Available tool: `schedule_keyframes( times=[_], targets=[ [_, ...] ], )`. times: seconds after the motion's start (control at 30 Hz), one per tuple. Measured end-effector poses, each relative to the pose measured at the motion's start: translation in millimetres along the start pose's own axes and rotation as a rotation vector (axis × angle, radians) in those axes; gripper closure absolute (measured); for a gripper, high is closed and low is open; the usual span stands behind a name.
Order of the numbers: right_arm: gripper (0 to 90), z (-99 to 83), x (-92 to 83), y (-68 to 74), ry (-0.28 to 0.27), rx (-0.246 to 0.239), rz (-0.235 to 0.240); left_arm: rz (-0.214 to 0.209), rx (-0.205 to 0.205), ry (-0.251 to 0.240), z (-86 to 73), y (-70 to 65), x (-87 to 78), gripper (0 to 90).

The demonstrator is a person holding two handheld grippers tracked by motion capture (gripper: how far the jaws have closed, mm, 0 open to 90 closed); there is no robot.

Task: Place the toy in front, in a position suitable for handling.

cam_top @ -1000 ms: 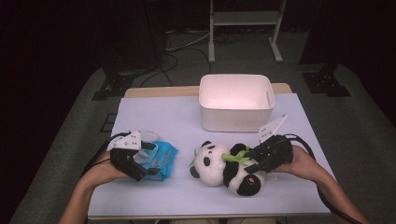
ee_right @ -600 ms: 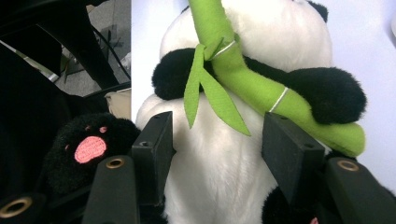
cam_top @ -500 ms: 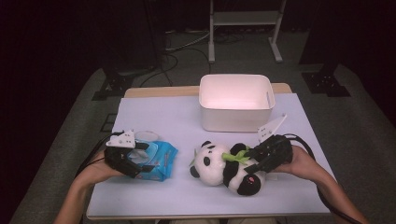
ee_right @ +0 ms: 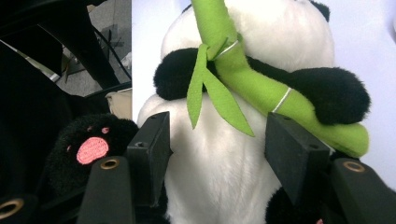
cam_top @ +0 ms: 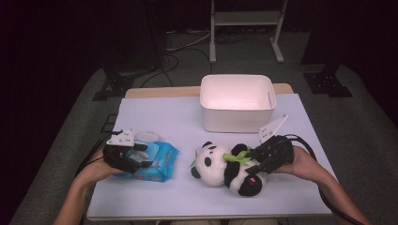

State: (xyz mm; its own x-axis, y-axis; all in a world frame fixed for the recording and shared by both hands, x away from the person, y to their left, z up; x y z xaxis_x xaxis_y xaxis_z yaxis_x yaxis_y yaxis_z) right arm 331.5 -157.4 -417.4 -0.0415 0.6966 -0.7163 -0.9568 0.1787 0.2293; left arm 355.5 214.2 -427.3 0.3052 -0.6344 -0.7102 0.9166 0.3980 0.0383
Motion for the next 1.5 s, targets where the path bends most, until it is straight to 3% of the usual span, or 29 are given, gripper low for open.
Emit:
schedule_keyframes(
  times=[0.1, 0.3, 0.77, 0.93, 1.4, 1.5],
  targets=[
    [39.9, 0.0, 0.1, 0.0, -0.002, -0.001, 0.001, 0.022, 0.001, 0.018, -3.5, 2.7, 1.8, 39.0],
    [39.6, 0.0, 0.1, 0.1, -0.002, 0.0, 0.002, 0.026, 0.003, 0.016, -6.4, 4.8, 4.4, 46.3],
    [38.9, -0.6, -0.1, 0.8, -0.006, 0.004, 0.004, 0.053, 0.054, 0.062, -11.1, 8.4, 9.2, 75.8],
    [38.6, -0.7, 0.0, 0.7, -0.009, 0.004, 0.005, 0.031, 0.064, 0.069, -11.3, 6.3, 11.4, 88.6],
    [38.0, -1.1, 0.1, 0.7, -0.014, 0.001, 0.006, -0.009, 0.034, 0.068, -6.5, 1.9, 11.3, 89.7],
    [37.9, -1.1, 0.2, 0.7, -0.015, 0.002, 0.006, -0.02, 0.043, 0.059, -2.4, -0.1, 11.2, 89.7]
  ],
)
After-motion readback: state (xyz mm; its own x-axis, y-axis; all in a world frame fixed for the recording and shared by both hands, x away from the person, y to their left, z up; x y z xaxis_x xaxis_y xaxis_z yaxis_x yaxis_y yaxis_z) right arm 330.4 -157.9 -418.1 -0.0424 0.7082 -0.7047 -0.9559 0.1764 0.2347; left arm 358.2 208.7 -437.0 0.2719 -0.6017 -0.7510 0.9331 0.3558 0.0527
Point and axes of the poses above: each handheld gripper's, and its own axes: x roughly forward along the jaws, z roughly out of its top, y roughly to its left, the point moved 8 cm from there along x, roughly forward along the jaws
